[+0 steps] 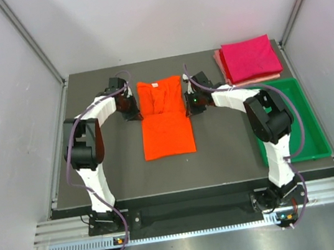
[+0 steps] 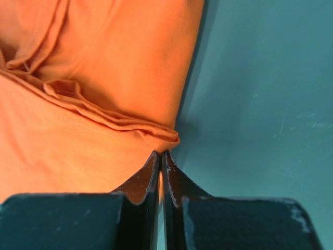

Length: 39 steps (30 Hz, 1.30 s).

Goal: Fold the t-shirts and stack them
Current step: Fold the tshirt

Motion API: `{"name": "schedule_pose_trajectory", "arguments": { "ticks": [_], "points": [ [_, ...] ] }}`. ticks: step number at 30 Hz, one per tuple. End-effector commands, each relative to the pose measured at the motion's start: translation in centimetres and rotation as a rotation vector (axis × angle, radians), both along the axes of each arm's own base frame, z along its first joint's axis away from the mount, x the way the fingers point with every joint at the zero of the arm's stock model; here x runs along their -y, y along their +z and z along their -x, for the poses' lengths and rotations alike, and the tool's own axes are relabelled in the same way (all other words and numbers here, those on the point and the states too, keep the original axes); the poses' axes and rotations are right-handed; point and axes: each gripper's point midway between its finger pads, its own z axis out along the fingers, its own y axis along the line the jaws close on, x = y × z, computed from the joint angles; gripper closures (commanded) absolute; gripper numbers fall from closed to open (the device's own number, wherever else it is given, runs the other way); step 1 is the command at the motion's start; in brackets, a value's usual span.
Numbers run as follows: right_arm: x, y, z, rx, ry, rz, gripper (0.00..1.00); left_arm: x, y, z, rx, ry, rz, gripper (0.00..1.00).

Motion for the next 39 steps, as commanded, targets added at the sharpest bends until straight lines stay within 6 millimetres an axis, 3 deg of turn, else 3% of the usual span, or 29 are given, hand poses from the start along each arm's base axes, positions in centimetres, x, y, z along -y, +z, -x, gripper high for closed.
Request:
{"name": "schedule_pose_trajectory", "arguments": {
  "ticks": [1, 12, 18, 22, 24, 27, 29, 32, 33, 34, 35, 37, 39],
  "points": [
    [-1.2, 4.9, -2.1, 0.143, 0.007, -0.073, 1.00, -0.8, 4.0, -1.6, 0.109, 0.067, -0.020, 1.00],
    [-1.6, 3.5, -2.3, 0.135, 0.017, -0.071, 1.00, -1.7, 1.2, -1.4, 0.064, 0.091, -0.071, 1.00],
    [-1.2, 2.0, -3.0, 0.109, 0.003, -0.019, 0.98, -0.7, 0.1, -1.7, 0.057, 0.057, -0.029, 1.00],
    [-1.0, 1.8, -3.1, 0.106, 0.002, -0.002, 0.90, -0.9, 0.0, -1.6, 0.043, 0.053, -0.039, 0.87],
    [-0.8, 2.3, -3.1, 0.110, 0.003, 0.006, 0.86, -1.3, 0.6, -1.3, 0.024, 0.057, -0.065, 0.87],
    [-0.1, 4.1, -2.9, 0.125, -0.008, 0.013, 0.72, -3.5, 2.1, -0.6, 0.006, 0.104, -0.177, 0.83],
    [0.6, 5.7, -2.1, 0.128, -0.023, 0.011, 0.65, -5.1, 3.8, -0.3, 0.032, 0.142, -0.250, 0.77],
    [1.2, 7.2, 0.1, 0.108, -0.050, -0.027, 0.59, -5.2, 5.3, 2.2, 0.030, 0.132, -0.237, 0.75],
    [1.1, 7.3, 1.1, 0.089, -0.050, -0.045, 0.59, -3.9, 5.5, 3.2, 0.017, 0.094, -0.163, 0.75],
    [1.8, 7.0, 2.6, 0.066, -0.068, -0.049, 0.58, -3.3, 5.6, 3.7, 0.036, 0.080, -0.130, 0.74],
    [1.9, 6.8, 3.3, 0.040, -0.104, -0.066, 0.57, -3.1, 5.3, 5.9, 0.020, 0.070, -0.100, 0.73],
    [2.4, 6.1, 5.9, -0.016, -0.149, -0.095, 0.54, -2.0, 5.2, 7.4, 0.020, 0.070, -0.017, 0.70],
    [1.9, 6.0, 7.4, -0.035, -0.160, -0.141, 0.51, -1.4, 4.2, 10.2, -0.017, 0.077, 0.042, 0.68]
  ]
}}
